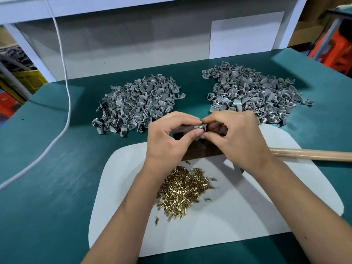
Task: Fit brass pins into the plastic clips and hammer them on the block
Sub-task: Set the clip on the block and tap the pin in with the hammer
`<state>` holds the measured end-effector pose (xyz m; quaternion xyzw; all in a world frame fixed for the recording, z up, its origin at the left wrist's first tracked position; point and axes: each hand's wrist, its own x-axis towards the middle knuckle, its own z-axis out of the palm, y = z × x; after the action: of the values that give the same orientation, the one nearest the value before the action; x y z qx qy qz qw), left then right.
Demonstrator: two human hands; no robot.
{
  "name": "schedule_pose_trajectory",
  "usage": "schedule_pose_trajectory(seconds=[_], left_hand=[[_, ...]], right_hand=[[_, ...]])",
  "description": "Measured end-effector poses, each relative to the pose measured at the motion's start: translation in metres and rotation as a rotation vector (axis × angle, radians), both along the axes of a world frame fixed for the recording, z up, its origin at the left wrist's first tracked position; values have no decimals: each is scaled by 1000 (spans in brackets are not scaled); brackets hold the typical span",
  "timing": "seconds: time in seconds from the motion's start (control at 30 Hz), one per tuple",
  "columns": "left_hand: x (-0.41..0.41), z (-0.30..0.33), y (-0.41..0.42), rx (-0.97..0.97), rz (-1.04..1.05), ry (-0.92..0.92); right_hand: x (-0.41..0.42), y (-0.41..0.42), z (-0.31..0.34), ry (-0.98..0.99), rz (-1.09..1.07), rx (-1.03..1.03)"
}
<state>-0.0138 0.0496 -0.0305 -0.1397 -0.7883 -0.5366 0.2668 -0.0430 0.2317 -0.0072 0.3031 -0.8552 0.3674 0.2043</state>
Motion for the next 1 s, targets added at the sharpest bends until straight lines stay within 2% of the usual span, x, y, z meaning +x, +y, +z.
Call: schedule_pose_trajectory(seconds=[0.23, 0.5, 0.83, 1.0], left_hand=[[2, 5, 3, -317, 83, 166], [6, 6, 7, -440, 157, 144], [2, 3, 7, -381, 159, 143], [-3, 1, 0, -165, 98, 63]], right_hand=[[1, 0, -4, -42, 34, -35], [8, -9, -8, -38, -32, -84], [9, -10, -5, -50, -41, -52], [1, -4, -2, -217, -40, -173]])
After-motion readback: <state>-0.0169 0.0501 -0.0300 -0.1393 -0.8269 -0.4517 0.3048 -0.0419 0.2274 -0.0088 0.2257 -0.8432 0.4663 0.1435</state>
